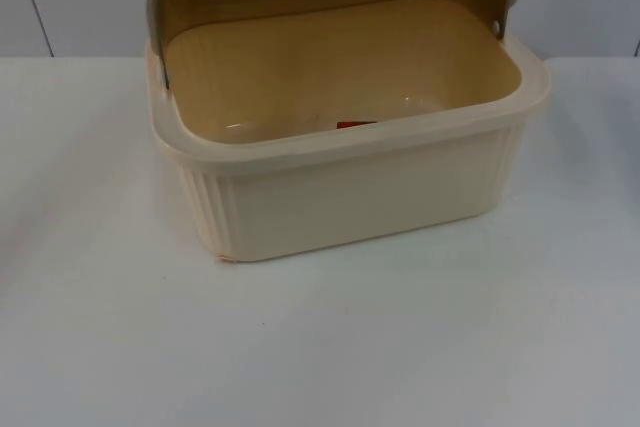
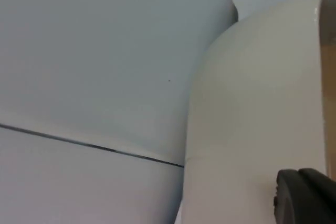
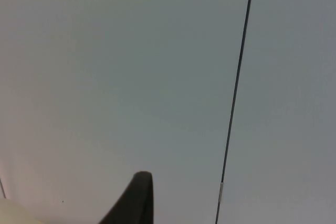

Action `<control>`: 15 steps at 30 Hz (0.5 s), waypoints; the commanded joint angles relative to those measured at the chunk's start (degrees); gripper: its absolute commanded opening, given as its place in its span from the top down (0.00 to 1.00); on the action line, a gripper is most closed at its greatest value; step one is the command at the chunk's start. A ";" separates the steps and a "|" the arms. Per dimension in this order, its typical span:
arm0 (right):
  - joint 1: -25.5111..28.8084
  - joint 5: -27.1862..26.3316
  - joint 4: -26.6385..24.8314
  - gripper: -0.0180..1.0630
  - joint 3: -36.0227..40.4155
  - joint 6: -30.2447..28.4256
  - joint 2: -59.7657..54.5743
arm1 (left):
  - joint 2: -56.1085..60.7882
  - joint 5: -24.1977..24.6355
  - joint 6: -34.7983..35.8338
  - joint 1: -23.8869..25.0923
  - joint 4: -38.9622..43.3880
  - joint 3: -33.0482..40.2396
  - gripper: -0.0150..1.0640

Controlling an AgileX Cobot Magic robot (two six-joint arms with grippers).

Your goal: Open the box lid with the left hand, place the block into the box with the right hand, then close the box lid with the left hand.

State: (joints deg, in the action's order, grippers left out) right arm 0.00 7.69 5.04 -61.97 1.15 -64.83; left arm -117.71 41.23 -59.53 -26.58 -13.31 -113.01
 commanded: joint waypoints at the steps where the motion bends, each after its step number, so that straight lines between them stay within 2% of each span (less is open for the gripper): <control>1: -0.10 -1.04 0.38 0.02 -0.29 -0.54 0.19 | 0.50 0.37 0.51 -0.23 -0.93 0.05 0.99; 6: -0.10 -1.16 0.38 0.02 -0.29 -0.54 0.19 | 0.50 -2.51 0.51 -0.23 -0.66 5.18 0.99; 15: -0.10 -1.16 0.38 0.02 -0.29 -0.54 0.19 | 0.60 -1.13 1.48 -0.23 -0.66 5.89 0.99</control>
State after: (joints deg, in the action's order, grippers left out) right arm 0.00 7.59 5.04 -61.97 1.15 -64.83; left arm -117.26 38.13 -58.78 -26.58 -13.50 -107.71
